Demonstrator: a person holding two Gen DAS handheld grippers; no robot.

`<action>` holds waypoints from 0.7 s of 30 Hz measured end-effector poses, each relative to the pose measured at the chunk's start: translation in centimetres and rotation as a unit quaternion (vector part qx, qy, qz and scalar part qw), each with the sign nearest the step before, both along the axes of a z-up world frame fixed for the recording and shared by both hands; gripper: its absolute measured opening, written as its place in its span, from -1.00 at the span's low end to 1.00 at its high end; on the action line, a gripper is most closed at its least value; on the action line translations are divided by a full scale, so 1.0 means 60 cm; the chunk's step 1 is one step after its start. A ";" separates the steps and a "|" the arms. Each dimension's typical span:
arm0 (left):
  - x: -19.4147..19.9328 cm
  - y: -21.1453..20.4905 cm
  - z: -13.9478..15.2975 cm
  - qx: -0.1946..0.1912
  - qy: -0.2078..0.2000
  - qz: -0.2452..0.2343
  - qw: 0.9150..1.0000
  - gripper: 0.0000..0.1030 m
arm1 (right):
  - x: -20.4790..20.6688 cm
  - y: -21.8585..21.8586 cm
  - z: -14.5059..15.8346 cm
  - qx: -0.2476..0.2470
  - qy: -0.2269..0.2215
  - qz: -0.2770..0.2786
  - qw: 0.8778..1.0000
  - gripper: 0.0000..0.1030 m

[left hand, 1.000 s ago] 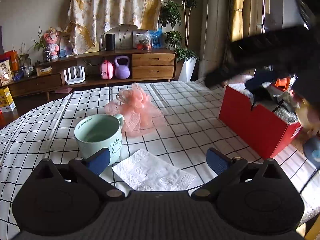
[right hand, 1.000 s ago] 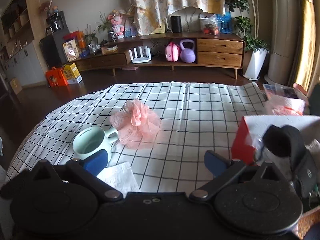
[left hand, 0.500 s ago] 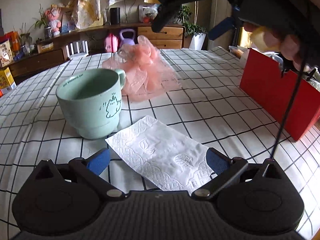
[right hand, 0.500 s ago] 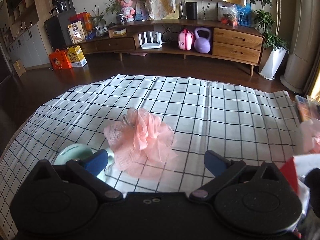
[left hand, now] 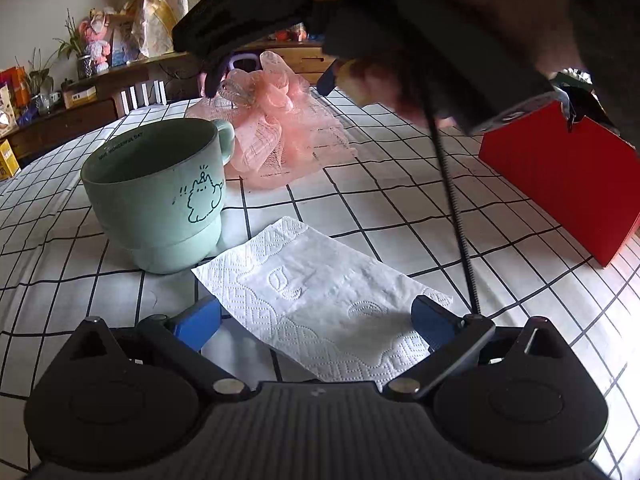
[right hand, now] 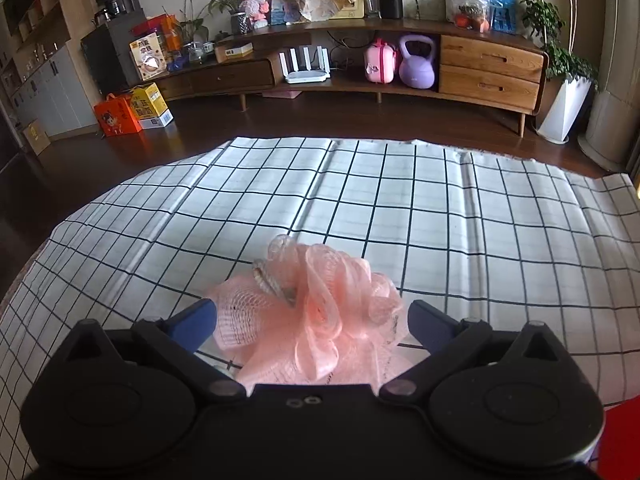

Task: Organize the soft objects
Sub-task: 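Grasp the pink bath puff with the right gripper while the left grasps the white napkin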

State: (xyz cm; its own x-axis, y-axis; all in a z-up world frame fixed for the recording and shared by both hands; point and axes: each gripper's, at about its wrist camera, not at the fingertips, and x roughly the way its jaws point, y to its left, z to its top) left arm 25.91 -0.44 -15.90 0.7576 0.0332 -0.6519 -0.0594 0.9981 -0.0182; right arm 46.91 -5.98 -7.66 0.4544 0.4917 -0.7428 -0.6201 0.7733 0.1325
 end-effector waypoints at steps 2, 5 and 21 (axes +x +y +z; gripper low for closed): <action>0.001 -0.003 -0.001 0.007 -0.002 -0.001 1.000 0.93 | 0.004 0.005 -0.009 -0.004 0.001 -0.005 1.000 0.96; -0.001 -0.006 0.001 0.008 -0.007 -0.009 1.000 0.77 | 0.009 0.009 -0.021 -0.006 0.006 -0.011 1.000 0.85; 0.000 -0.004 0.008 -0.005 -0.020 -0.020 1.000 -0.52 | -0.005 -0.021 -0.024 0.002 0.003 -0.025 1.000 -0.40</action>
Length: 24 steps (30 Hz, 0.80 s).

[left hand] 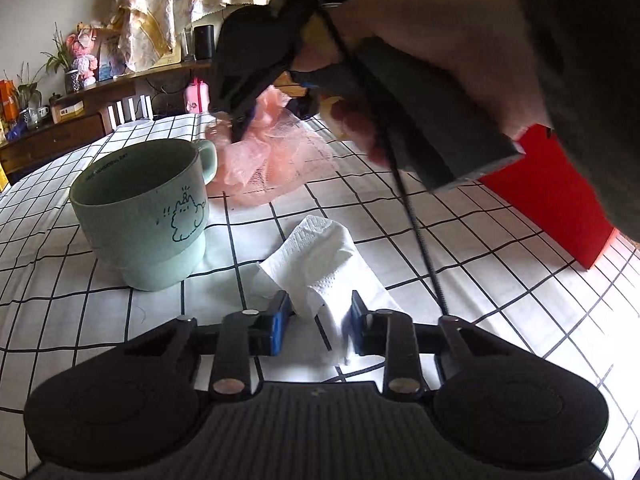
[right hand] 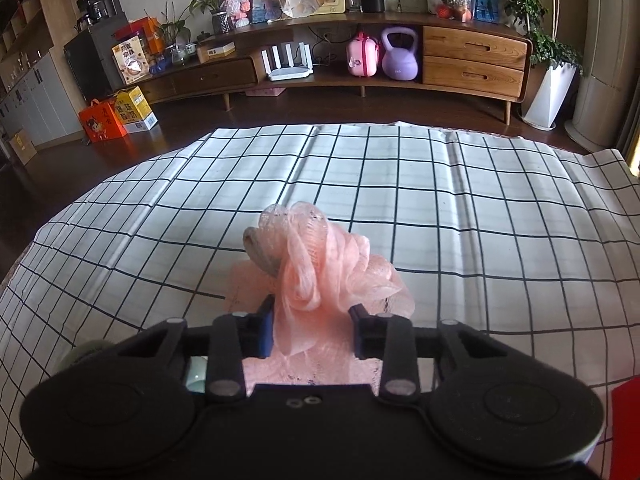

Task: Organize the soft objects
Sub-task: 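Grasp the pink bath puff with the right gripper while the left grasps the white napkin, then carry the bath puff in the right gripper and napkin in the left over the box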

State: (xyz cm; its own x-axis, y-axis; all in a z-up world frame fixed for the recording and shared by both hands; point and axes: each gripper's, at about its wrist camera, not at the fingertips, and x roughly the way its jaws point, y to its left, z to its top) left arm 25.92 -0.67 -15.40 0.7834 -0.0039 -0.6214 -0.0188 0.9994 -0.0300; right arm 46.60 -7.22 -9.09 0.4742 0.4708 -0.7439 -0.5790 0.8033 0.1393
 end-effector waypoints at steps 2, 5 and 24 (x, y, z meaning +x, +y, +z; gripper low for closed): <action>0.001 0.004 0.000 -0.005 -0.003 0.000 1.000 -0.61 | -0.004 -0.011 0.004 0.007 0.004 -0.002 1.000 -0.45; -0.001 0.008 0.002 -0.010 -0.001 0.007 1.000 -0.68 | -0.015 -0.028 0.015 0.015 0.005 -0.005 1.000 -0.47; -0.064 -0.007 0.079 -0.012 -0.038 0.025 0.999 -0.74 | -0.143 -0.167 0.113 0.054 -0.013 -0.007 0.998 -0.49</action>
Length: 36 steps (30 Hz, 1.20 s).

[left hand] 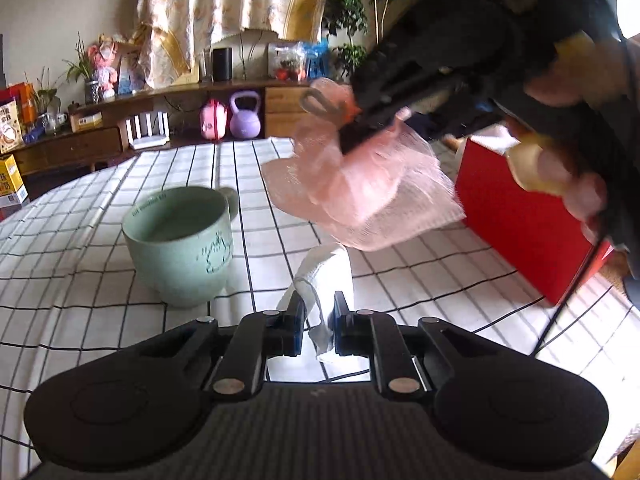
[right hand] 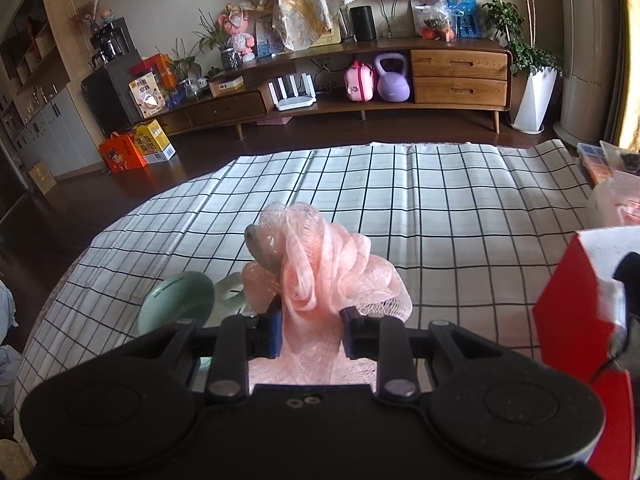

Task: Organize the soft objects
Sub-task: 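Carry the bath puff in the right gripper and napkin in the left over the box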

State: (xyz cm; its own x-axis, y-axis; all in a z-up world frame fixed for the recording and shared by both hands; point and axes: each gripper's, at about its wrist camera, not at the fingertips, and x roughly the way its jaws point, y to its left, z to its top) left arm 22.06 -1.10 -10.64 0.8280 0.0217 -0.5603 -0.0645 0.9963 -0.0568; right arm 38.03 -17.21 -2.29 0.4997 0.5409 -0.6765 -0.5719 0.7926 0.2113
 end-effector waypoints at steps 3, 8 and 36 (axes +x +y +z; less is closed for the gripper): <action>-0.013 -0.003 0.018 -0.002 -0.008 0.002 1.000 -0.73 | -0.023 -0.024 0.019 0.011 -0.008 -0.004 1.000 -0.50; -0.040 -0.015 0.056 -0.003 -0.028 -0.004 1.000 -0.73 | -0.060 -0.069 0.055 0.026 -0.021 -0.013 0.999 -0.50; -0.009 -0.143 0.221 -0.013 -0.097 -0.093 0.991 -0.73 | -0.173 -0.363 0.121 0.060 -0.063 -0.130 0.988 -0.47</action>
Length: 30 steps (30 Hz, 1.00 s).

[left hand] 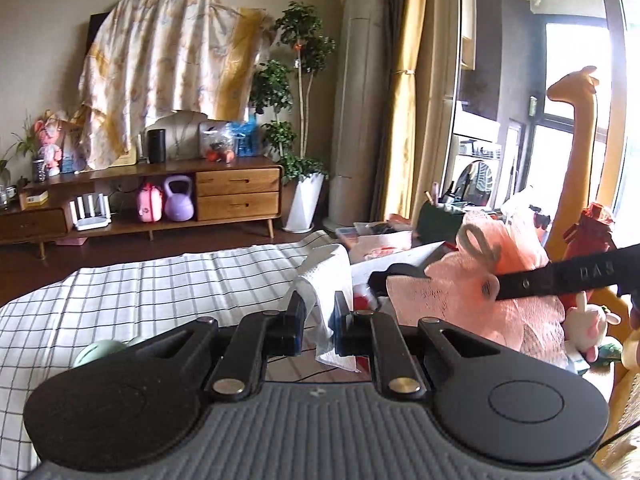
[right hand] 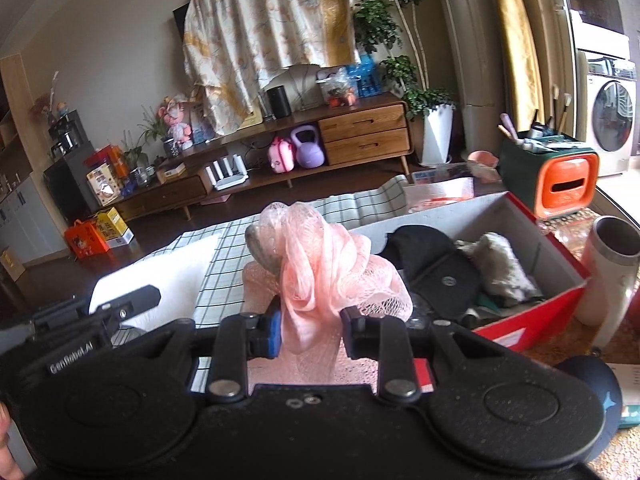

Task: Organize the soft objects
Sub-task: 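Carry the bath puff in the right gripper and napkin in the left over the box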

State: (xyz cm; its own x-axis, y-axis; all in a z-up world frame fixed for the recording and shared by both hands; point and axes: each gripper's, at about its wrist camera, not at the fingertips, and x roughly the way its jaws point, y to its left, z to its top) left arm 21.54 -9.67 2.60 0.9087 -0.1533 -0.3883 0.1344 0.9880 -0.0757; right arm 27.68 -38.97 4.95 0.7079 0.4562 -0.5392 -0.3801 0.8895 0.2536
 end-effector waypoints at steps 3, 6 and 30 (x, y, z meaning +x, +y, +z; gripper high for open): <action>0.028 -0.022 0.004 0.000 0.011 -0.019 1.000 -0.73 | 0.005 -0.033 -0.005 0.004 0.000 -0.014 1.000 -0.47; 0.055 -0.045 0.005 0.011 0.018 -0.034 0.999 -0.73 | 0.014 -0.062 -0.011 0.004 0.000 -0.027 1.000 -0.47; 0.253 -0.197 -0.031 0.012 0.047 -0.112 0.992 -0.73 | 0.220 -0.178 -0.061 -0.028 -0.022 -0.160 0.986 -0.43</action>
State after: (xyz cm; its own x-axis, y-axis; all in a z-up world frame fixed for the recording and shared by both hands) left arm 36.73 -21.48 0.71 0.8118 -0.3374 -0.4766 0.3450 0.9356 -0.0746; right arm 40.91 -49.67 1.30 0.8337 0.1762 -0.5233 -0.0870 0.9778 0.1905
